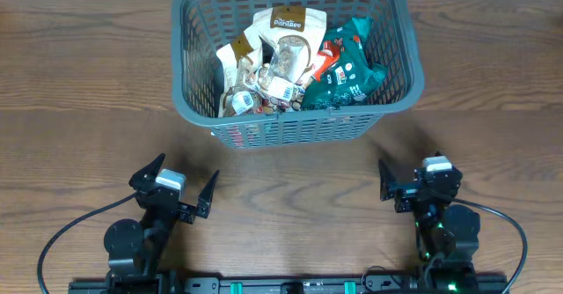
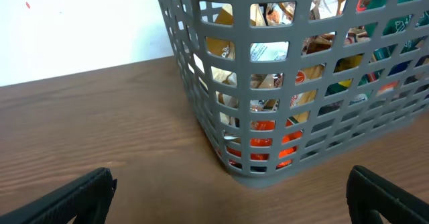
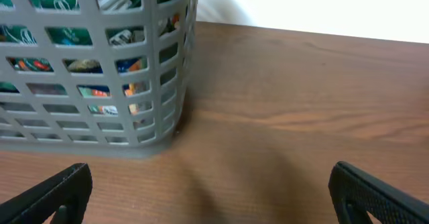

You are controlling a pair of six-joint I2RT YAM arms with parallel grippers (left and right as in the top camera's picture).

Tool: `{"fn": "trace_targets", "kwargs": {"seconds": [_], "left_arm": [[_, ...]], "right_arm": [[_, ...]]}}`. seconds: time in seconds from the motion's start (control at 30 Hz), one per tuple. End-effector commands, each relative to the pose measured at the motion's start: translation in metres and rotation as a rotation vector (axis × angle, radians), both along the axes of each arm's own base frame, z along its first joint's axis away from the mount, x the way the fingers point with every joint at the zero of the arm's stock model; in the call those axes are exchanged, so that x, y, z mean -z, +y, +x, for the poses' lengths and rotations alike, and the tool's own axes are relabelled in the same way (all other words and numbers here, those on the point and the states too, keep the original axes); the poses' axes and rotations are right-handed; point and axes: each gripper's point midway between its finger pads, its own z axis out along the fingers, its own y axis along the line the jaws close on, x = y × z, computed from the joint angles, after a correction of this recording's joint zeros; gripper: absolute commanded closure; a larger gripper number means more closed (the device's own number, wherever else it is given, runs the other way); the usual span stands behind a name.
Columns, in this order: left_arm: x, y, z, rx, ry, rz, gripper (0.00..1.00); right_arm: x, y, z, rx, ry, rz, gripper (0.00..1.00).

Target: Pack container

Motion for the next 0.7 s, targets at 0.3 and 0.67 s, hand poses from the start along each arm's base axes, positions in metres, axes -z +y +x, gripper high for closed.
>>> {"fn": "trace_targets", "kwargs": {"seconds": [0.3,0.67], "left_arm": [[0.013,-0.003,-0.001,0.019,0.025,0.012,0.01],[0.013,-0.003,-0.001,0.019,0.026,0.012,0.01]], "right_arm": [[0.002,-0.005,-0.001,0.029,-0.020,-0.023,0.01],[-0.018,-0.011,-0.003,0.063,-0.108,-0.032,0.01]]}}
